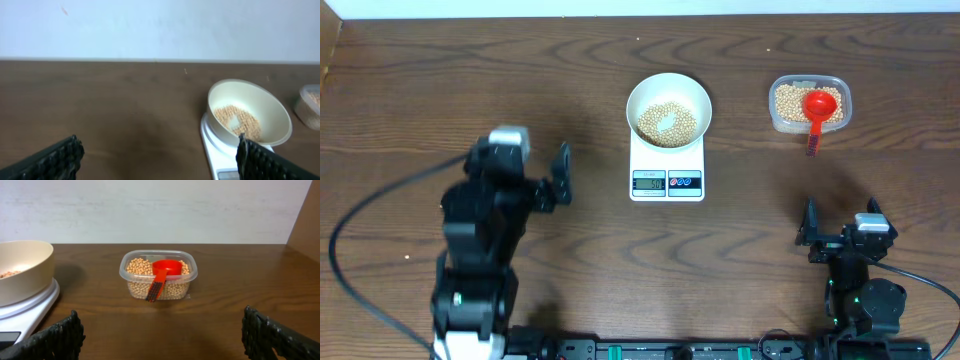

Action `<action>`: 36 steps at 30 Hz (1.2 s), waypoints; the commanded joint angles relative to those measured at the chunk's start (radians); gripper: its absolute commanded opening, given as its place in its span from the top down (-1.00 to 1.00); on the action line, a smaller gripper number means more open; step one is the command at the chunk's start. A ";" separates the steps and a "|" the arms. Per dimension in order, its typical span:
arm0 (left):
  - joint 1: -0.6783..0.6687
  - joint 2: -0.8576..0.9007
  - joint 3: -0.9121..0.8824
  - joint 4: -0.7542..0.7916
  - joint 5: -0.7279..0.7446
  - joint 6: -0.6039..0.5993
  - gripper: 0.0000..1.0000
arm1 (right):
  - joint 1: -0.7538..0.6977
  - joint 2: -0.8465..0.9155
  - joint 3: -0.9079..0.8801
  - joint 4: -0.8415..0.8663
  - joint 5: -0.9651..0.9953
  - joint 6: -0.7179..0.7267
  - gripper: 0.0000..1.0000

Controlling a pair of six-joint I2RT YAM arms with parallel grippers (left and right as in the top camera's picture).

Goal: Scoop item into bowl and weigh 50g on scale

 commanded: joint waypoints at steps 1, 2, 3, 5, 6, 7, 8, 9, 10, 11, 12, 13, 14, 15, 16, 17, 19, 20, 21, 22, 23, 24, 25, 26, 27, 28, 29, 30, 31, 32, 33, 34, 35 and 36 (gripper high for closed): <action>0.044 -0.147 -0.121 0.068 -0.008 0.064 -0.99 | 0.006 -0.005 -0.002 -0.005 0.011 -0.011 -0.98; 0.056 -0.188 -0.158 0.090 -0.008 0.077 -0.99 | 0.006 -0.006 -0.002 -0.005 0.011 -0.011 -0.98; 0.067 -0.229 -0.195 0.111 -0.009 0.087 -0.99 | 0.006 -0.005 -0.002 -0.005 0.011 -0.011 -0.99; 0.089 -0.303 -0.265 0.142 -0.009 0.101 -0.99 | 0.006 -0.006 -0.002 -0.005 0.011 -0.011 -0.99; 0.095 -0.333 -0.294 0.154 -0.015 0.101 -0.99 | 0.006 -0.005 -0.002 -0.005 0.011 -0.011 -0.99; 0.101 -0.374 -0.333 0.169 -0.032 0.101 -0.99 | 0.006 -0.005 -0.002 -0.004 0.011 -0.011 -0.99; 0.104 -0.408 -0.366 0.180 -0.048 0.100 -0.99 | 0.006 -0.005 -0.002 -0.005 0.011 -0.011 -0.99; 0.104 -0.436 -0.393 0.188 -0.063 0.101 -1.00 | 0.006 -0.005 -0.002 -0.005 0.011 -0.011 -0.99; 0.104 -0.467 -0.422 0.193 -0.084 0.100 -0.99 | 0.006 -0.005 -0.002 -0.005 0.011 -0.011 -0.98; 0.104 -0.494 -0.445 0.196 -0.099 0.100 -0.99 | 0.006 -0.006 -0.002 -0.004 0.011 -0.011 -0.99; 0.104 -0.518 -0.466 0.198 -0.113 0.100 -0.99 | 0.006 -0.005 -0.002 -0.005 0.011 -0.011 -0.98; 0.104 -0.544 -0.488 0.199 -0.120 0.101 -0.99 | 0.006 -0.005 -0.002 -0.005 0.011 -0.011 -0.99; 0.104 -0.569 -0.509 0.199 -0.129 0.100 -0.99 | 0.006 -0.005 -0.002 -0.005 0.011 -0.011 -0.99; 0.104 -0.587 -0.525 0.198 -0.134 0.100 -0.99 | 0.006 -0.005 -0.002 -0.005 0.011 -0.011 -0.99; 0.104 -0.607 -0.543 0.198 -0.134 0.100 -0.99 | 0.006 -0.006 -0.002 -0.004 0.011 -0.011 -0.99; 0.104 -0.621 -0.557 0.198 -0.135 0.101 -0.99 | 0.006 -0.005 -0.002 -0.005 0.011 -0.011 -0.99; 0.104 -0.649 -0.591 0.198 -0.137 0.100 -0.99 | 0.006 -0.005 -0.002 -0.005 0.011 -0.011 -0.99; 0.104 -0.659 -0.603 0.198 -0.137 0.100 -0.99 | 0.006 -0.005 -0.002 -0.005 0.011 -0.011 -0.99; 0.104 -0.669 -0.616 0.198 -0.137 0.100 -0.99 | 0.006 -0.005 -0.002 -0.005 0.011 -0.011 -0.98; 0.104 -0.677 -0.627 0.198 -0.137 0.100 -0.99 | 0.006 -0.005 -0.002 -0.005 0.011 -0.011 -0.98; 0.104 -0.686 -0.640 0.198 -0.136 0.100 -0.99 | 0.006 -0.005 -0.002 -0.004 0.011 -0.011 -0.98; 0.103 -0.696 -0.652 0.192 -0.134 0.099 -0.99 | 0.006 -0.006 -0.002 -0.005 0.011 -0.011 -0.99; 0.101 -0.704 -0.651 0.154 -0.132 0.099 -0.99 | 0.006 -0.005 -0.002 -0.005 0.011 -0.011 -0.98; 0.098 -0.703 -0.651 0.125 -0.133 0.100 -0.99 | 0.006 -0.005 -0.002 -0.005 0.011 -0.011 -0.98; 0.095 -0.703 -0.651 0.100 -0.137 0.096 -0.99 | 0.006 -0.006 -0.002 -0.005 0.011 -0.011 -0.99; 0.094 -0.703 -0.651 0.102 -0.142 0.097 -0.99 | 0.006 -0.006 -0.002 -0.005 0.011 -0.011 -0.99; 0.093 -0.703 -0.651 0.101 -0.142 0.097 -0.99 | 0.006 -0.005 -0.002 -0.005 0.011 -0.011 -0.99; 0.093 -0.703 -0.651 0.103 -0.141 0.097 -0.99 | 0.006 -0.005 -0.002 -0.005 0.011 -0.011 -0.99; 0.092 -0.703 -0.651 0.104 -0.140 0.097 -0.99 | 0.006 -0.005 -0.002 -0.005 0.011 -0.011 -0.98; 0.091 -0.703 -0.651 0.104 -0.140 0.097 -0.99 | 0.006 -0.005 -0.002 -0.005 0.011 -0.011 -0.99; 0.090 -0.702 -0.651 0.104 -0.140 0.097 -0.99 | 0.006 -0.005 -0.002 -0.005 0.011 -0.011 -0.99; 0.091 -0.701 -0.651 0.104 -0.141 0.097 -0.99 | 0.006 -0.005 -0.002 -0.005 0.011 -0.011 -0.98; 0.091 -0.699 -0.651 0.104 -0.140 0.097 -0.99 | 0.006 -0.006 -0.002 -0.005 0.011 -0.011 -0.99; 0.091 -0.698 -0.651 0.104 -0.140 0.097 -0.99 | 0.006 -0.005 -0.002 -0.005 0.011 -0.011 -0.99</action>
